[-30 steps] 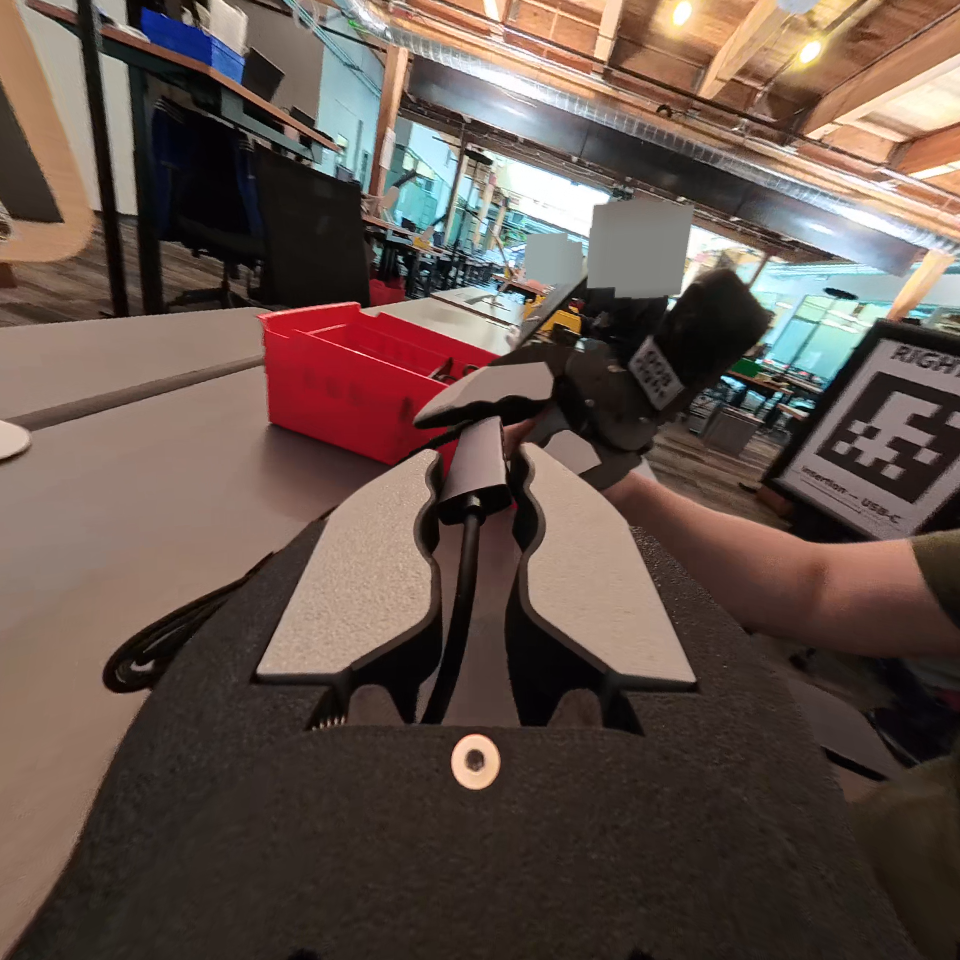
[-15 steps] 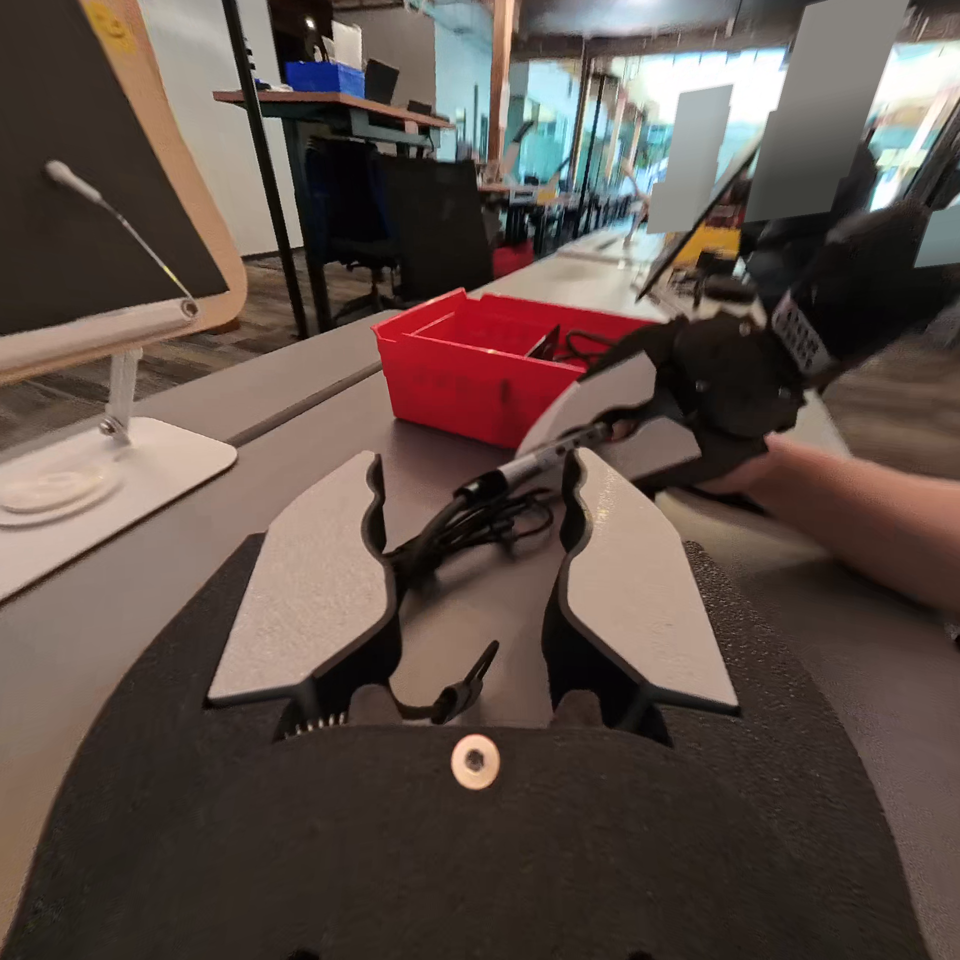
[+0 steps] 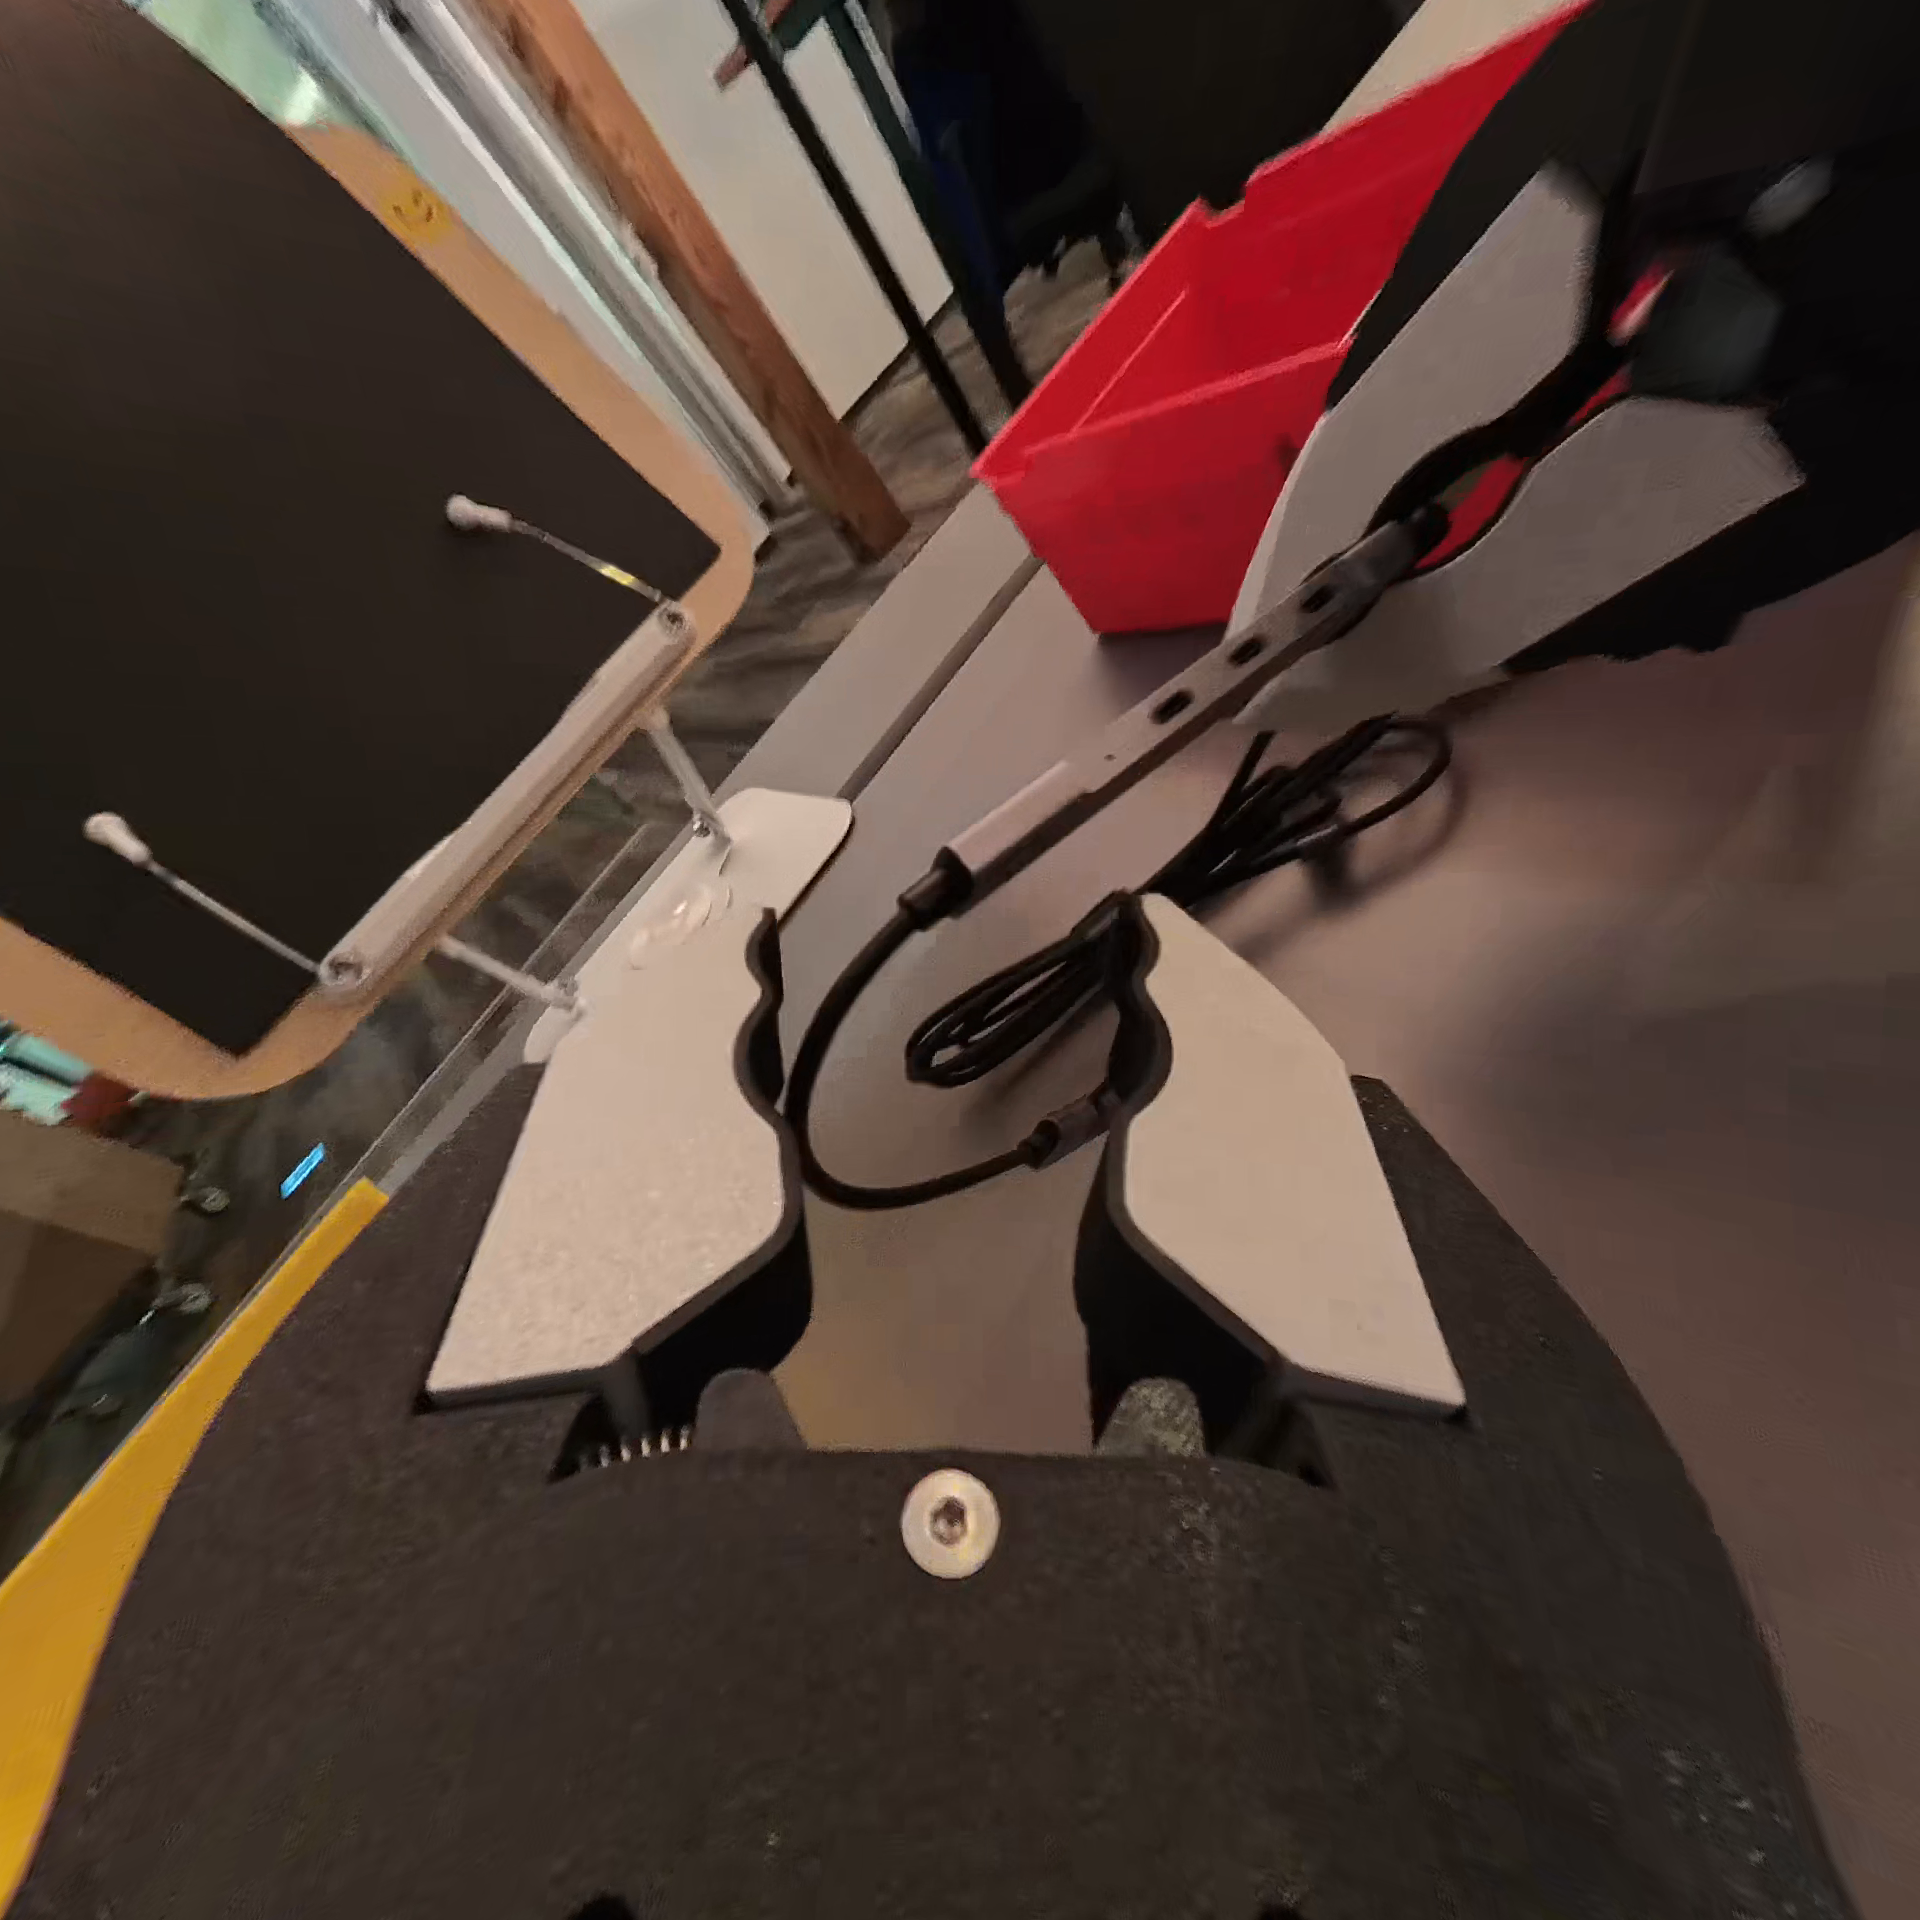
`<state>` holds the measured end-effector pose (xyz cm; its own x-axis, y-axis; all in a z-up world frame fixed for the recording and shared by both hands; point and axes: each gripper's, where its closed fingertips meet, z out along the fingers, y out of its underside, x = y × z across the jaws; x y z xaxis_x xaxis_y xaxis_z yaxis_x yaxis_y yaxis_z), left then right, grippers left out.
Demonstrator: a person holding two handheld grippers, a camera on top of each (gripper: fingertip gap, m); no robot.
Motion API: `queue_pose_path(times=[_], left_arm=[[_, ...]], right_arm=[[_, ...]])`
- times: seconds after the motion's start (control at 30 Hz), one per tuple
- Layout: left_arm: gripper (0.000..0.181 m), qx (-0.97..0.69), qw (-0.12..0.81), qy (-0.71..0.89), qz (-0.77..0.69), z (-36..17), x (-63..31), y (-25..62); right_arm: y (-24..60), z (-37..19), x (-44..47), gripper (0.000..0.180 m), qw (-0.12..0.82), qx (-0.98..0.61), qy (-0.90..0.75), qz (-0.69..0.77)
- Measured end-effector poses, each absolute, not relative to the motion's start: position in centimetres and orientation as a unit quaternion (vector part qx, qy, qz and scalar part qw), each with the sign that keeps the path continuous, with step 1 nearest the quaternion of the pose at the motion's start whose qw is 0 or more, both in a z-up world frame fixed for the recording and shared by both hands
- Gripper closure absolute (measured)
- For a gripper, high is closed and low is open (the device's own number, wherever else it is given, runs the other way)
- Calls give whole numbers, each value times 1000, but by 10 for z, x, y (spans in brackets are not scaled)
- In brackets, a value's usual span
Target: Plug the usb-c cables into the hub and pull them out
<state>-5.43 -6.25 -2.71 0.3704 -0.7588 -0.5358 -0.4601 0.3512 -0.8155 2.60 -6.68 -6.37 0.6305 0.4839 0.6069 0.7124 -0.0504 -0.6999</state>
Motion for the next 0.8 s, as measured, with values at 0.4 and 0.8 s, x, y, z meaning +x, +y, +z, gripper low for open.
queue_pose_path(times=[0.4,0.8], left_arm=[[138,-527,585,614,-53,-54,-38,-71],[169,-505,554,660,-46,-76,-41,-69]], right_arm=[[-82,-69,-12,174,542,-683,-487,-62],[-82,-60,-14,163,573,-667,-473,-56]])
